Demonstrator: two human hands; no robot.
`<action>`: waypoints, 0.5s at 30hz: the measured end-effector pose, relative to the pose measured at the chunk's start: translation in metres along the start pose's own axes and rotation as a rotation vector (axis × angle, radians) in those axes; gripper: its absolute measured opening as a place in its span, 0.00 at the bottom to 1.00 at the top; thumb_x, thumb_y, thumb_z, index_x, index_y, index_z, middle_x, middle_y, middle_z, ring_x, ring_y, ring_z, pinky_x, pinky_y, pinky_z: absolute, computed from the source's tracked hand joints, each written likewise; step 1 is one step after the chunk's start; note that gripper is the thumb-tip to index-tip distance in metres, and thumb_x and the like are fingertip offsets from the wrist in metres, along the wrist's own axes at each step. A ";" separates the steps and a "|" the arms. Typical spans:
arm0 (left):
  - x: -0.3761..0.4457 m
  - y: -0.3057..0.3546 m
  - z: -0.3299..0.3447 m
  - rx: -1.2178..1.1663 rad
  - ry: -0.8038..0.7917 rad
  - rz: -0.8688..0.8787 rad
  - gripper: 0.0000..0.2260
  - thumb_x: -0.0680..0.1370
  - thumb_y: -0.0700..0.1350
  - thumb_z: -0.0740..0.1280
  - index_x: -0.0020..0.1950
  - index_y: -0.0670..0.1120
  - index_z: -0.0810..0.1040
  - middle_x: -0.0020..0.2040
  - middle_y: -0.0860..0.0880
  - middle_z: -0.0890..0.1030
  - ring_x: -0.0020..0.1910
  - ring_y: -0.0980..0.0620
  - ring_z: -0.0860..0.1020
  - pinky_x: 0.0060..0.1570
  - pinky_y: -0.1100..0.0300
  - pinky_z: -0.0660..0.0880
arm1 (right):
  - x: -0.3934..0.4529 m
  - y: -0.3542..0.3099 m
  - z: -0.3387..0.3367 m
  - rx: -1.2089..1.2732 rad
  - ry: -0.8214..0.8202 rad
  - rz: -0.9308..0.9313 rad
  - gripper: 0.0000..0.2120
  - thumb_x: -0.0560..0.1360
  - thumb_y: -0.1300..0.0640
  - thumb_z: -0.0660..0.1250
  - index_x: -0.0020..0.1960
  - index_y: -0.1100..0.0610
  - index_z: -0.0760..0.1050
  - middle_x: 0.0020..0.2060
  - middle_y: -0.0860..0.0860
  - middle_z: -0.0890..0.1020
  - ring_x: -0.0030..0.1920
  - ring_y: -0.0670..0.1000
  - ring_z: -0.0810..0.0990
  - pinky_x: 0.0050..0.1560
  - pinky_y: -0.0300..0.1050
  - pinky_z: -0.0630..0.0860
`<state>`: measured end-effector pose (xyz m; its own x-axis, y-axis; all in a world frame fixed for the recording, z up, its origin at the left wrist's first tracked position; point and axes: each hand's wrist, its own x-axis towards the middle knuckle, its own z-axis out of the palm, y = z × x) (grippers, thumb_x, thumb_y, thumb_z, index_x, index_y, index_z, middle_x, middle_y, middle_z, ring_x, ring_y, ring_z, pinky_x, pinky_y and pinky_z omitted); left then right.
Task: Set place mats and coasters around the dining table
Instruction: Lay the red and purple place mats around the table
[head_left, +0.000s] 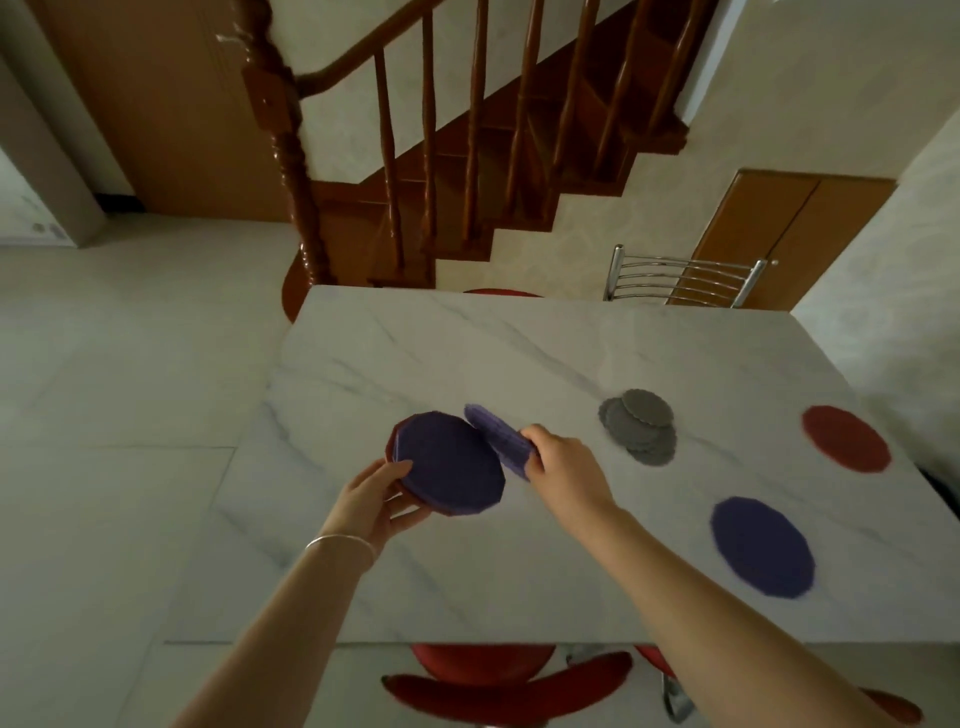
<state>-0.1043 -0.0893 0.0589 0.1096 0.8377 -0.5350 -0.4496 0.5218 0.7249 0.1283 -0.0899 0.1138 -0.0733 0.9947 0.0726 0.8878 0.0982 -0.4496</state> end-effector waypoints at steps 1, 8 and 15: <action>0.000 0.002 -0.010 -0.010 0.011 -0.004 0.10 0.74 0.41 0.68 0.54 0.43 0.78 0.48 0.41 0.83 0.45 0.42 0.82 0.37 0.53 0.80 | 0.000 0.000 0.006 -0.011 0.008 0.012 0.10 0.73 0.66 0.59 0.52 0.60 0.74 0.40 0.60 0.82 0.40 0.62 0.79 0.35 0.49 0.69; -0.007 0.009 -0.059 -0.023 0.093 0.007 0.11 0.73 0.41 0.69 0.55 0.44 0.80 0.50 0.41 0.83 0.44 0.43 0.83 0.37 0.53 0.80 | -0.008 0.010 0.059 -0.112 0.045 -0.147 0.15 0.69 0.68 0.66 0.54 0.57 0.75 0.48 0.55 0.84 0.43 0.55 0.82 0.39 0.43 0.77; -0.009 0.007 -0.081 -0.005 0.135 -0.004 0.10 0.73 0.41 0.69 0.54 0.44 0.80 0.49 0.41 0.83 0.45 0.42 0.83 0.38 0.53 0.80 | -0.045 0.032 0.135 -0.281 -0.457 -0.118 0.22 0.77 0.62 0.55 0.71 0.52 0.64 0.68 0.54 0.70 0.68 0.56 0.67 0.62 0.52 0.71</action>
<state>-0.1800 -0.1063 0.0342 -0.0086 0.8064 -0.5913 -0.4543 0.5237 0.7207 0.0993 -0.1275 -0.0239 -0.3143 0.8959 -0.3140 0.9441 0.2603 -0.2023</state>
